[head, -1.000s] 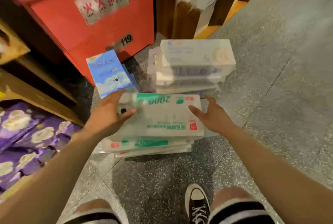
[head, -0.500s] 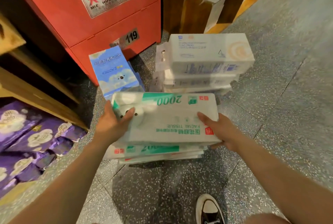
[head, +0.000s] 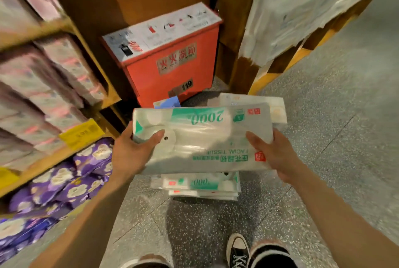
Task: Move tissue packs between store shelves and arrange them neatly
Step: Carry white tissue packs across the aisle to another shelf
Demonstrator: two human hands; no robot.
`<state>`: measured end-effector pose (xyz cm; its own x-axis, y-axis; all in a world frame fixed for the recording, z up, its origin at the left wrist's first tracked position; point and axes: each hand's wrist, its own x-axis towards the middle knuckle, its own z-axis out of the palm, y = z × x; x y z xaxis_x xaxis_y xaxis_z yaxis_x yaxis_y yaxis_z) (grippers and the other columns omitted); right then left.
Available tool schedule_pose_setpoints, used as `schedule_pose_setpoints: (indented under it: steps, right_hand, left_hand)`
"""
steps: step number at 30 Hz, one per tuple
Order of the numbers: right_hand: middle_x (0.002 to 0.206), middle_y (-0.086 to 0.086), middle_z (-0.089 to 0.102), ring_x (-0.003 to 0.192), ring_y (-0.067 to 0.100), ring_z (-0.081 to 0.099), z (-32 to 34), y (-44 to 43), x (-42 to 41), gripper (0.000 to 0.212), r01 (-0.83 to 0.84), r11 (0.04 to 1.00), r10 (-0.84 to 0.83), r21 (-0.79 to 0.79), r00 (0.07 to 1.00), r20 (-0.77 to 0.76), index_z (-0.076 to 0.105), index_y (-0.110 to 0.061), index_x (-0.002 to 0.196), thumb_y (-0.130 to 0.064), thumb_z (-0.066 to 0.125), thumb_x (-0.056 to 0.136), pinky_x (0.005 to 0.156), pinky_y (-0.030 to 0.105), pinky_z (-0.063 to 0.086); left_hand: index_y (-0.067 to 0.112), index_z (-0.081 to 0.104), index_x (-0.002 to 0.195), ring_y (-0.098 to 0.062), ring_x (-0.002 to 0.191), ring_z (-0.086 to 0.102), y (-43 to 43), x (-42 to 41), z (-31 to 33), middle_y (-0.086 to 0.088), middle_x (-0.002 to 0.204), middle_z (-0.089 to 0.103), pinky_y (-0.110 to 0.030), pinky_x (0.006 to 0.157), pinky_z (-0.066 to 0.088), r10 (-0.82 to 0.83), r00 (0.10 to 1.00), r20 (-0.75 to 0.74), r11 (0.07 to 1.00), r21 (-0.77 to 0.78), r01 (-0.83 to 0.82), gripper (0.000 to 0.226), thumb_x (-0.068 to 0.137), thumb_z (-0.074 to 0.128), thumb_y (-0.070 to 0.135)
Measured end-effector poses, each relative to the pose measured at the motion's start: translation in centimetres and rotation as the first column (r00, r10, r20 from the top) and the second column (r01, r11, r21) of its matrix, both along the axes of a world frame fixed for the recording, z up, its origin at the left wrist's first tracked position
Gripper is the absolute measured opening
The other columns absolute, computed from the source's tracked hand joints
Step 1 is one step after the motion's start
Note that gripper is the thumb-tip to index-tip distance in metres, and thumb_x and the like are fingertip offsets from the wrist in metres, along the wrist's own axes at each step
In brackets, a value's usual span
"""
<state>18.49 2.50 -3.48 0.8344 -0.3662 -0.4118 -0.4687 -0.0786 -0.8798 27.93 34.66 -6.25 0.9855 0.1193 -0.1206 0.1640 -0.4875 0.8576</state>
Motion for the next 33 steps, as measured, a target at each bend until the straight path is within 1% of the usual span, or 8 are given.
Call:
schedule_pose_setpoints:
  steps: [6,12,15,17,21,25,29,33]
  right_hand:
    - [0.103,-0.001,0.076,0.085,0.016,0.076,21.2,3.5,-2.7,0.046,-0.030,0.999,0.030,0.010,0.999,0.039,0.061,-0.018,0.124,-0.038,0.076,0.085,0.064,0.033,0.061]
    - [0.104,-0.003,0.074,0.092,0.018,0.074,37.6,6.8,-6.5,0.028,-0.086,0.996,0.089,-0.032,0.986,0.140,0.062,-0.025,0.113,-0.035,0.074,0.090,0.072,0.037,0.062]
    - [0.113,0.000,0.076,0.101,0.022,0.074,42.3,7.8,-8.2,0.033,-0.173,0.985,0.170,0.000,0.966,0.195,0.065,-0.026,0.124,-0.033,0.071,0.092,0.084,0.048,0.062]
    - [0.111,-0.003,0.077,0.101,0.020,0.074,44.5,8.5,-9.3,0.025,-0.208,0.978,0.201,0.008,0.953,0.226,0.067,-0.034,0.117,-0.035,0.071,0.092,0.087,0.048,0.061]
    - [0.103,-0.014,0.078,0.097,0.009,0.075,47.8,10.3,-11.4,0.018,-0.379,0.925,0.366,-0.003,0.891,0.269,0.066,-0.042,0.108,-0.036,0.071,0.091,0.081,0.037,0.061]
    - [0.101,-0.019,0.077,0.091,0.003,0.074,50.0,14.0,-13.7,0.026,-0.527,0.850,0.495,0.009,0.804,0.329,0.064,-0.040,0.114,-0.031,0.071,0.091,0.069,0.025,0.061]
    - [0.112,-0.013,0.076,0.102,0.009,0.074,52.4,21.4,-16.8,0.030,-0.724,0.690,0.669,0.010,0.643,0.374,0.064,-0.035,0.123,-0.028,0.067,0.094,0.082,0.033,0.061]
    - [0.115,-0.009,0.076,0.106,0.014,0.073,54.0,30.8,-21.8,0.037,-0.845,0.535,0.769,0.026,0.499,0.400,0.066,-0.032,0.123,-0.037,0.070,0.086,0.092,0.041,0.057]
  left_hand:
    - [0.025,0.075,0.086,0.004,0.059,0.056,4.5,-4.9,21.7,0.020,0.070,0.069,-0.013,0.057,0.042,0.032,0.999,0.029,0.999,-0.022,-0.031,0.019,0.091,0.070,0.043]
    - [0.037,0.069,0.107,-0.014,0.070,0.058,8.4,-10.0,37.2,0.005,0.088,0.074,-0.034,0.069,0.046,0.075,0.994,0.080,0.972,-0.230,-0.055,0.026,0.091,0.061,0.056]
    - [0.032,0.066,0.115,-0.009,0.074,0.058,9.6,-13.7,42.7,0.005,0.093,0.073,-0.024,0.069,0.045,0.094,0.987,0.132,0.969,-0.240,-0.060,0.030,0.096,0.057,0.053]
    - [0.028,0.066,0.112,-0.001,0.067,0.057,10.2,-16.7,45.5,0.009,0.088,0.072,-0.015,0.062,0.044,0.120,0.978,0.169,0.973,-0.215,-0.082,0.021,0.101,0.056,0.043]
    - [0.032,0.063,0.119,-0.011,0.086,0.068,12.5,-24.1,48.3,0.007,0.101,0.075,-0.032,0.075,0.051,0.256,0.944,0.210,0.959,-0.178,-0.220,0.029,0.096,0.058,0.049]
    - [0.036,0.063,0.122,-0.006,0.086,0.066,15.5,-32.1,50.1,0.010,0.103,0.074,-0.029,0.072,0.048,0.438,0.860,0.260,0.898,-0.172,-0.405,0.026,0.097,0.060,0.044]
    - [0.037,0.064,0.123,-0.007,0.085,0.066,20.2,-41.6,52.0,0.016,0.099,0.072,-0.032,0.071,0.049,0.629,0.721,0.291,0.775,-0.159,-0.612,0.032,0.093,0.065,0.048]
    - [0.054,0.061,0.120,-0.011,0.099,0.068,25.8,-52.8,53.6,0.015,0.109,0.072,-0.040,0.087,0.055,0.753,0.567,0.334,0.641,-0.175,-0.748,0.042,0.080,0.060,0.063]
